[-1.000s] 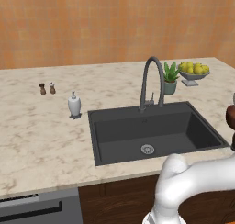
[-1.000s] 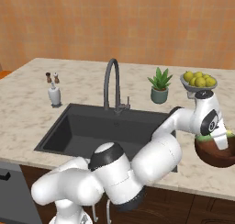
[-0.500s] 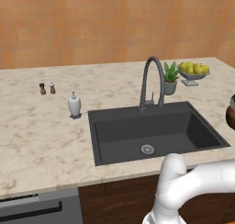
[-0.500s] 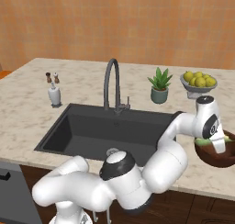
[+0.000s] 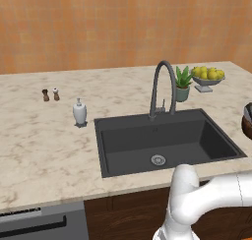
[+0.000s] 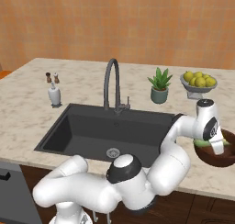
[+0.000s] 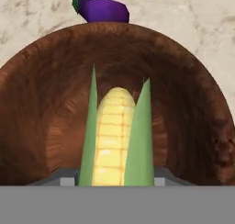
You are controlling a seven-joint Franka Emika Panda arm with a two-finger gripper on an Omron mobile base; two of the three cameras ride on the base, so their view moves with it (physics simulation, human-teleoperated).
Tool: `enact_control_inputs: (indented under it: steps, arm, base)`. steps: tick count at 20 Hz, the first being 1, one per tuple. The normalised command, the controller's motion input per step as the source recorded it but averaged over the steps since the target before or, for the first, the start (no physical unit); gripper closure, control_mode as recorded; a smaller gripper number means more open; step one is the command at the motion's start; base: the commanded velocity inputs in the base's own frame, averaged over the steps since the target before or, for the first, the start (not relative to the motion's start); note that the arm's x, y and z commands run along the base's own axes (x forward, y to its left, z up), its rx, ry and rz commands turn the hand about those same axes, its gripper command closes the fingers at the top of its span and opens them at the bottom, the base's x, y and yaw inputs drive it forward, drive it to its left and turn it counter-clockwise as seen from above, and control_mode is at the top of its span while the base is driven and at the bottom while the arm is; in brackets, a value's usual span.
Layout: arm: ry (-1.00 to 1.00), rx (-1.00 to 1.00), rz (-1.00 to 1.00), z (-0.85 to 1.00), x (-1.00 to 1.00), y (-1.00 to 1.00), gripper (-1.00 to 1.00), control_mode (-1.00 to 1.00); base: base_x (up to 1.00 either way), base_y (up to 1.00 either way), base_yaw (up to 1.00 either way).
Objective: Pick the corn from the sink and place it in the bowl. Then pick the bowl and place it in the microwave. Then close the microwave door and press the start button.
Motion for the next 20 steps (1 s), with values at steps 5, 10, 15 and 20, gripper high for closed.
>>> enact_control_inputs:
  steps: [5,10,15,20]
  arm:
    - [0.00,0.03,0.00,-0.13,0.25,-0.20,-1.00,-1.00]
    - [0.00,0.00,0.00,-0.06,0.00,-0.13,-1.00,-1.00]
    - [0.00,0.00,-0.01,0.01,0.00,-0.01,-1.00,-1.00]
    - [0.00,0.00,-0.09,0.13,-0.11,0.17,-1.00,-1.00]
  base:
    - [0.00,0.00,0.00]
    - [0.00,0.00,0.00]
    - [0.00,0.00,0.00]
    - [0.00,0.00,0.00]
